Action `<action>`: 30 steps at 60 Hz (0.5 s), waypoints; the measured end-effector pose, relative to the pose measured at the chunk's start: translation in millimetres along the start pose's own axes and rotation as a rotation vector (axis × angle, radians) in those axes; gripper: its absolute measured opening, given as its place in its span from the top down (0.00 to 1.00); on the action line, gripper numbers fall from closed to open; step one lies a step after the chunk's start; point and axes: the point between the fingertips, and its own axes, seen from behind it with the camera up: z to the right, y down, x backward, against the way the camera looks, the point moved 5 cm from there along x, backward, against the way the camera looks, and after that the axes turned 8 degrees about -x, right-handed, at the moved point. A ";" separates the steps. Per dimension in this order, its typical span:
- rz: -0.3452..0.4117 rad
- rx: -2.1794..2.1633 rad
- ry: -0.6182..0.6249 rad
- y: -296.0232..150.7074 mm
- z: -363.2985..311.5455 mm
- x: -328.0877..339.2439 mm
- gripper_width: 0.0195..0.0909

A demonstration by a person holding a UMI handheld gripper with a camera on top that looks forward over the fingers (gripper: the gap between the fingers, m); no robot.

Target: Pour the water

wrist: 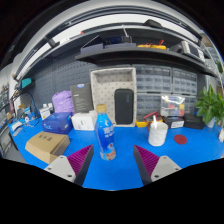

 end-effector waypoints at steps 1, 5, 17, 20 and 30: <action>-0.001 0.002 -0.002 2.6 -5.1 -5.3 0.13; -0.001 -0.001 -0.004 8.2 -18.7 -27.0 0.11; 0.009 0.005 0.022 9.7 -25.4 -92.6 0.13; 0.007 0.020 0.034 10.6 -25.3 -106.5 0.13; 0.044 0.054 0.055 8.9 -27.4 -142.1 0.17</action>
